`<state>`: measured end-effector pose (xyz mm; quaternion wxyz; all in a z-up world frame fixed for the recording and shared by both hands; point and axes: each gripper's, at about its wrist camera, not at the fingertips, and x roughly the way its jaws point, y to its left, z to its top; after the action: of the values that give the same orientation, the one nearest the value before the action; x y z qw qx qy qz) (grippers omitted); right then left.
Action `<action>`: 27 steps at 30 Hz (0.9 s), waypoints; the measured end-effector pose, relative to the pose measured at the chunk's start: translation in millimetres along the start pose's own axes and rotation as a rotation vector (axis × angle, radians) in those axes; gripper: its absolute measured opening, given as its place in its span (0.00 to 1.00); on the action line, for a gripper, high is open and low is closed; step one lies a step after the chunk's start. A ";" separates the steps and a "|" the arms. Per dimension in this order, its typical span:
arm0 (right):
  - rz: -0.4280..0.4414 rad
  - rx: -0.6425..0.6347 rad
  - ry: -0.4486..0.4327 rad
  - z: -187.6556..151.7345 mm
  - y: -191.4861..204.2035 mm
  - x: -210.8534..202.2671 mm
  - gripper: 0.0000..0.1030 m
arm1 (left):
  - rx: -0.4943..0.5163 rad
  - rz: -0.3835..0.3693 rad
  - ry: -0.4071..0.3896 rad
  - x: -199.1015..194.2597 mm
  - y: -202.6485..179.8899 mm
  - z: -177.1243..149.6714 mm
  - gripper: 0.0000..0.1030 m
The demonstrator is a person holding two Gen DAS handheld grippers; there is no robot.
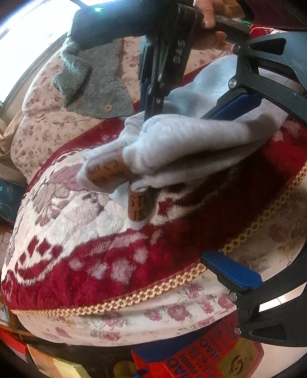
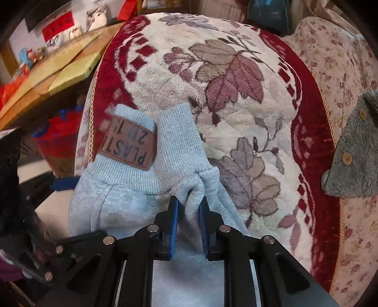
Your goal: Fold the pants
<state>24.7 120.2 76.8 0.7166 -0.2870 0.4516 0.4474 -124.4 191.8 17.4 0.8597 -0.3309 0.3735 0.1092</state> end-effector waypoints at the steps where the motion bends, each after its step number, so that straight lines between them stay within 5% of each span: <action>1: 0.007 0.026 -0.011 -2.4 -4.3 -4.6 0.41 | -0.003 -0.001 -0.002 -1.1 2.3 0.2 1.00; 2: 0.009 0.053 -0.020 -5.9 -9.0 -10.2 0.70 | -0.006 -0.002 -0.002 -0.8 4.0 1.0 1.00; 4: 0.028 0.110 -0.035 -19.0 -19.6 -26.1 0.87 | -0.022 -0.011 0.019 5.5 6.6 1.9 1.00; 9: -0.015 0.123 -0.048 -34.4 -32.0 -41.4 0.86 | -0.049 -0.030 0.003 14.1 3.2 5.4 1.00; 19: 0.199 0.208 0.035 21.2 -48.7 26.0 0.87 | -0.067 -0.087 -0.013 43.8 -9.5 28.5 1.00; 22: 0.216 0.253 0.025 20.7 -55.8 35.8 0.88 | -0.076 -0.181 -0.027 52.0 -6.4 42.2 1.00; 25: 0.234 0.314 -0.005 12.6 -70.0 28.6 0.88 | -0.021 -0.205 -0.041 57.3 -12.7 51.0 1.00; 27: 0.242 0.359 -0.015 7.6 -81.0 22.4 0.88 | 0.074 -0.193 -0.127 42.6 -24.3 53.3 1.00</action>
<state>104.9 99.7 60.4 0.7007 -0.0950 0.5498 0.4447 -53.8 205.6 25.5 0.8998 -0.3256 0.2885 0.0328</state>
